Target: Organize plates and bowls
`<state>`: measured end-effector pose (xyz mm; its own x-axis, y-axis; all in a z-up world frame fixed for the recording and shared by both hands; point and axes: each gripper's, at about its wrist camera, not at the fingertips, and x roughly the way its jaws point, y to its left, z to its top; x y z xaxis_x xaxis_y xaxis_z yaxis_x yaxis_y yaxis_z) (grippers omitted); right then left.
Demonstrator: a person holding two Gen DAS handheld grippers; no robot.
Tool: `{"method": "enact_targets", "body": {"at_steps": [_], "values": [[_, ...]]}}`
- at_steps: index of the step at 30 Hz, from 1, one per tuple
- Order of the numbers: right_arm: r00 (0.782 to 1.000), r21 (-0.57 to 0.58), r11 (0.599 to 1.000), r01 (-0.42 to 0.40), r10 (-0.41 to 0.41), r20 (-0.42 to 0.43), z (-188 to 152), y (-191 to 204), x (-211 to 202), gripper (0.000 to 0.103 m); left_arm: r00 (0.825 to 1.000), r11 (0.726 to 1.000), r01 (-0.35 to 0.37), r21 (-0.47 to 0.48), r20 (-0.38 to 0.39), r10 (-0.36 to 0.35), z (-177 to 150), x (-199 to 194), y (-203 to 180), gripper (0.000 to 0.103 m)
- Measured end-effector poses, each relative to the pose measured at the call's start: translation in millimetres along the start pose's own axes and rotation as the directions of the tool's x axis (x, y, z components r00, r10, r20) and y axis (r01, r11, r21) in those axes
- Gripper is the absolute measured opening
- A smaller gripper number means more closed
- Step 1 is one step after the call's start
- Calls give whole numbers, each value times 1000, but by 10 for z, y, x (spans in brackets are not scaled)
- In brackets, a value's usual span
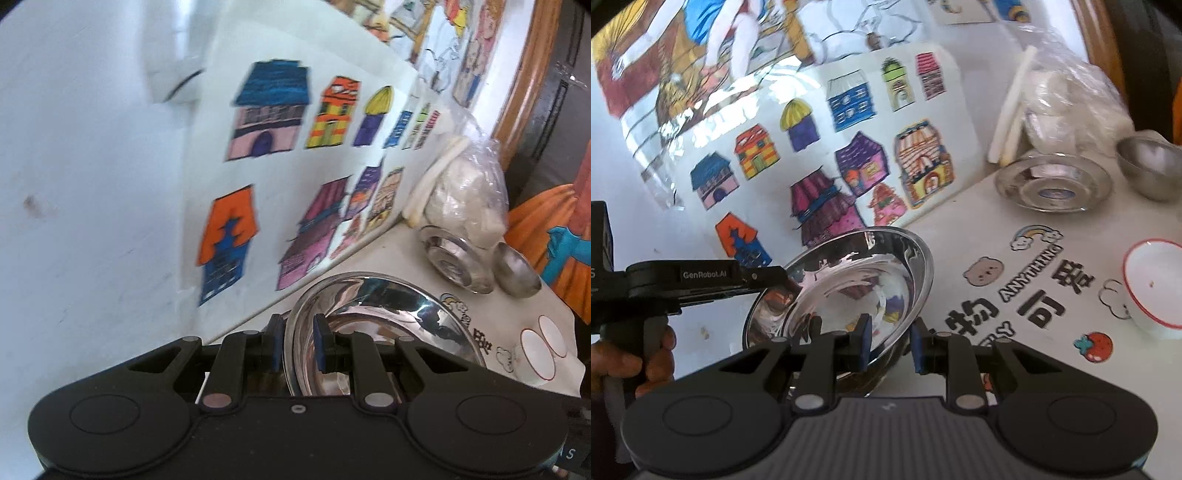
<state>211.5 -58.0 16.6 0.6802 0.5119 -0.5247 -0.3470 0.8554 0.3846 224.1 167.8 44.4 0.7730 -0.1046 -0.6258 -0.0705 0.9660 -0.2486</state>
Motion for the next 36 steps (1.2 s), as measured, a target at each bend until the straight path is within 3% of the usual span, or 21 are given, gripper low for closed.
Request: {"method": "enact_targets", "body": {"at_steps": [16, 36], "values": [[999, -129, 992, -1, -5, -45, -82, 169, 131, 27, 999, 998, -31, -50, -28, 29, -147, 65, 181, 19], [992, -295, 951, 91, -114, -61, -120, 439, 144, 38, 998, 998, -41, -45, -52, 39, -191, 120, 177, 19]]}}
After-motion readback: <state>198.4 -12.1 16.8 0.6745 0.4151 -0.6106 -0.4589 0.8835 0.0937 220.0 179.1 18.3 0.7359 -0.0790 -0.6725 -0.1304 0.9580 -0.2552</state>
